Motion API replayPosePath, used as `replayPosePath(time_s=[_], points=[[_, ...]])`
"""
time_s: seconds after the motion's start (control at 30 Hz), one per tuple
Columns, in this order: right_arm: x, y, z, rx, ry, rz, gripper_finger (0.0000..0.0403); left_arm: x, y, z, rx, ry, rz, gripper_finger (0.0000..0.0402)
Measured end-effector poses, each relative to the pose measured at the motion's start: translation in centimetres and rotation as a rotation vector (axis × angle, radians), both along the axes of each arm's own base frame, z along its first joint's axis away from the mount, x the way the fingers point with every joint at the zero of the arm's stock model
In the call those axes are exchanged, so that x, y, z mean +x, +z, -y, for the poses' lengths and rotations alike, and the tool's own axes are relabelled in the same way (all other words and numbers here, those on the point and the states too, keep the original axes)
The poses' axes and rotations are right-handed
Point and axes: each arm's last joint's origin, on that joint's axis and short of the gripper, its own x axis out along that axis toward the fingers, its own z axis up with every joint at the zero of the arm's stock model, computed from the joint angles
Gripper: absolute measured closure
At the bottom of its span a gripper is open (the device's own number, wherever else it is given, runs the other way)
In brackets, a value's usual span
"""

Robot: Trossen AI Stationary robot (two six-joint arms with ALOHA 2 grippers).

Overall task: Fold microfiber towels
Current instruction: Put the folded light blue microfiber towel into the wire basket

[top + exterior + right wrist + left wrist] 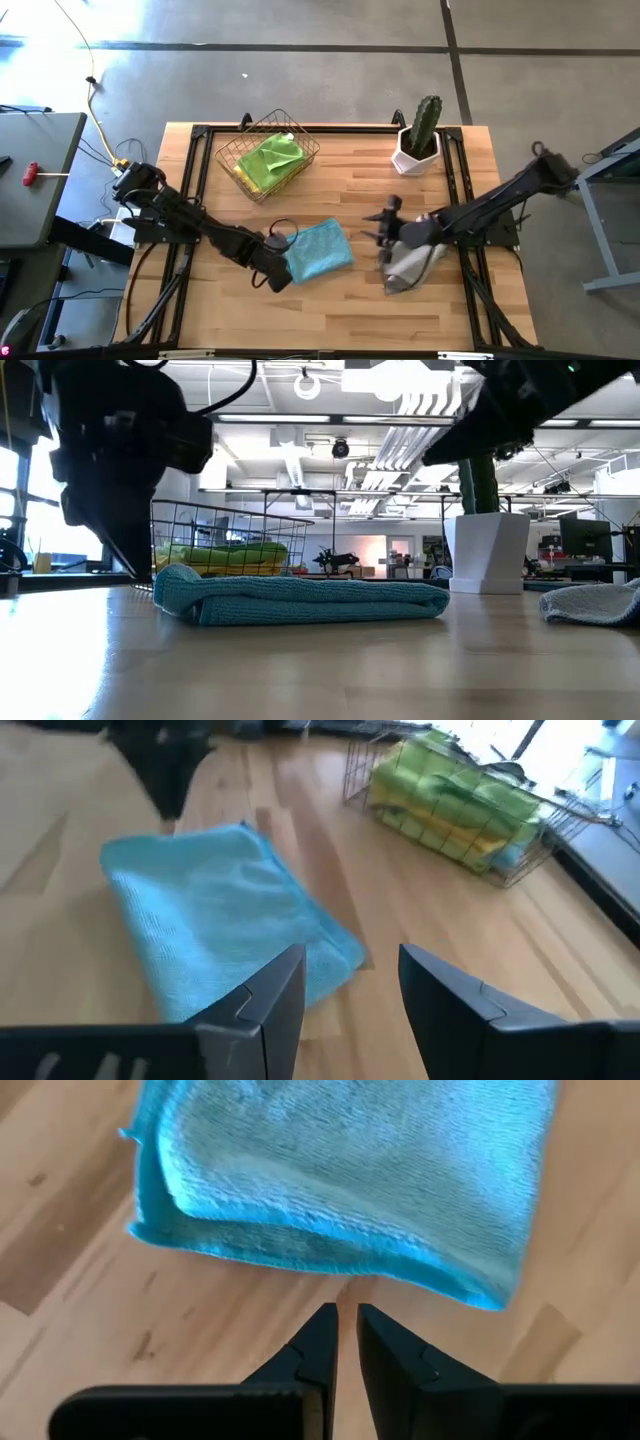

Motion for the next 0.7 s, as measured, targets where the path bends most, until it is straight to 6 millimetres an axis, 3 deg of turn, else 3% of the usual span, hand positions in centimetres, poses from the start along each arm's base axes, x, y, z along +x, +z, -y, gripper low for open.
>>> replayPosePath(time_s=[0.17,0.33,0.5,0.7], points=[[-3.8,-1.0,2.3,0.044,-0.030,0.140,0.0249,0.4,0.2,0.3,-0.008,0.041,0.064,0.0368],[-6.4,-2.0,3.4,0.167,-0.082,0.224,0.0249,0.6,0.4,0.7,0.003,0.060,0.115,0.0368],[-7.8,-2.9,4.0,0.186,-0.087,0.238,0.0249,0.2,0.2,0.6,-0.016,0.112,0.062,0.0369],[-8.2,-3.8,4.1,0.168,-0.089,0.196,0.0249,0.0,0.0,1.0,0.007,0.241,0.129,0.0369]])
